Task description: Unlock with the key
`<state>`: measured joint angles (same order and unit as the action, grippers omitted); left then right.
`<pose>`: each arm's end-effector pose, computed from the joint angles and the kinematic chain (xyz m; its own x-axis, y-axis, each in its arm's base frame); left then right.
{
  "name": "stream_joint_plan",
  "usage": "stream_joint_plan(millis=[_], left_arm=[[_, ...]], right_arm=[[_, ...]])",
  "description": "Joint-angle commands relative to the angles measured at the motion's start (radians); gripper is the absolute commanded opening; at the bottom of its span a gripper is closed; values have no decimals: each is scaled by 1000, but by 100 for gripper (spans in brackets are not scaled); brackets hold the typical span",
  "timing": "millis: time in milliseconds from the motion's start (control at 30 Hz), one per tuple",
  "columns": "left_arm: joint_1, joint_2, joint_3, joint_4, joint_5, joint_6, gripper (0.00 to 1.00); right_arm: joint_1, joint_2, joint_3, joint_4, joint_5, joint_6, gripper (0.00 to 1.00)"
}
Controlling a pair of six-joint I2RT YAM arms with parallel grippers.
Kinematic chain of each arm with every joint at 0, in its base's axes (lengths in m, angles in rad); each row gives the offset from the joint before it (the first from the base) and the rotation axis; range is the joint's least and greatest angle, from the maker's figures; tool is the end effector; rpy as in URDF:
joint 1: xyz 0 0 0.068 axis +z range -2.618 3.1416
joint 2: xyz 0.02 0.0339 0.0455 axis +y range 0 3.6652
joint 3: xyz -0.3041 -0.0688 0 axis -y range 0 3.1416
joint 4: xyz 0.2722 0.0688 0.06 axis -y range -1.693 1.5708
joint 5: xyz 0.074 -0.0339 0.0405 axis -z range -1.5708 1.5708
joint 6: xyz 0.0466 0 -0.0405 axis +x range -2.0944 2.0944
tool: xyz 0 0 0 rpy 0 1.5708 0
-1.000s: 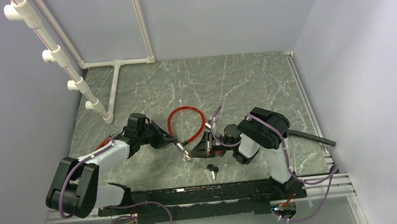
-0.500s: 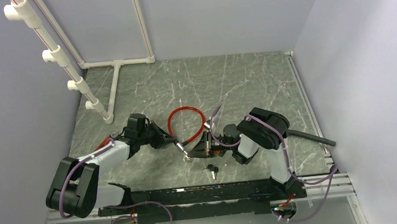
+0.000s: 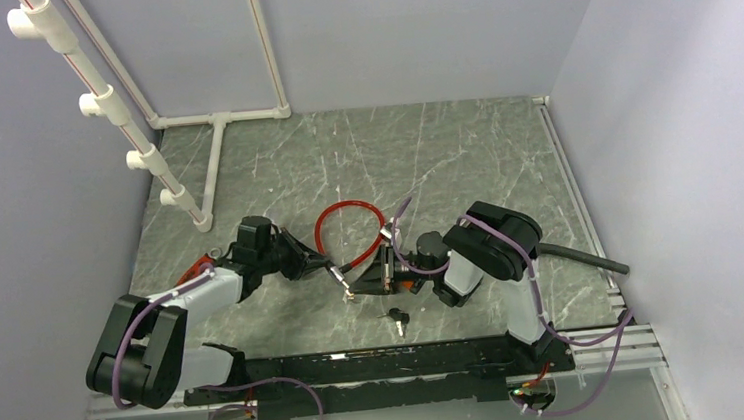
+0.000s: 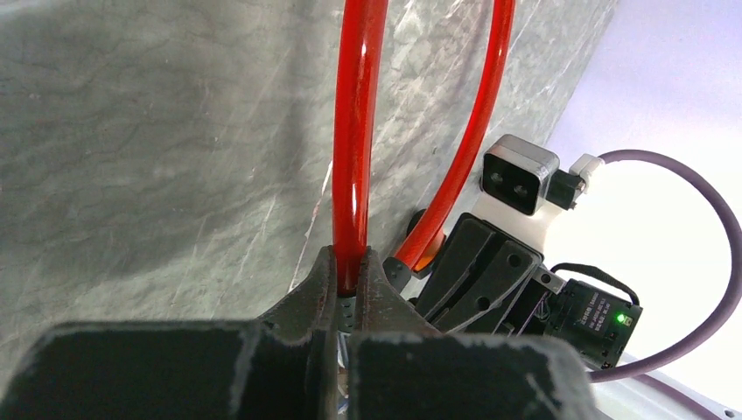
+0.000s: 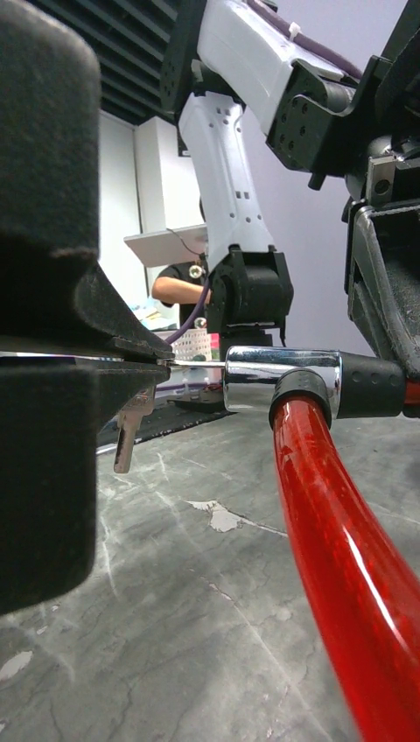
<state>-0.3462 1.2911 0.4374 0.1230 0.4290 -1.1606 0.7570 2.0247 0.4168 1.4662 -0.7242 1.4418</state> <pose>0.2256 -0.1020 0.1624 -0.8006 -0.5978 -0.0424 -0.3365 0.5069 -0.7936 0.2049 0.2360 0.0972 -0.9961 0.0808 -0.0346 -0.0257 0.1083 0.9938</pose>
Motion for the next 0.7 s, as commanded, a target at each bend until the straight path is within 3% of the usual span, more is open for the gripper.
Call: stream_joint_plan(millis=[0, 267, 667], left_arm=[[-5, -31, -6, 53, 42, -6, 0], [-7, -65, -28, 67, 35, -3, 0], [-11, -40, -63, 128, 61, -31, 0]], right_arm=[[1, -24, 29, 246, 64, -4, 0], [-1, 0, 5, 243, 138, 2, 0], [0, -17, 31, 243, 119, -52, 0]])
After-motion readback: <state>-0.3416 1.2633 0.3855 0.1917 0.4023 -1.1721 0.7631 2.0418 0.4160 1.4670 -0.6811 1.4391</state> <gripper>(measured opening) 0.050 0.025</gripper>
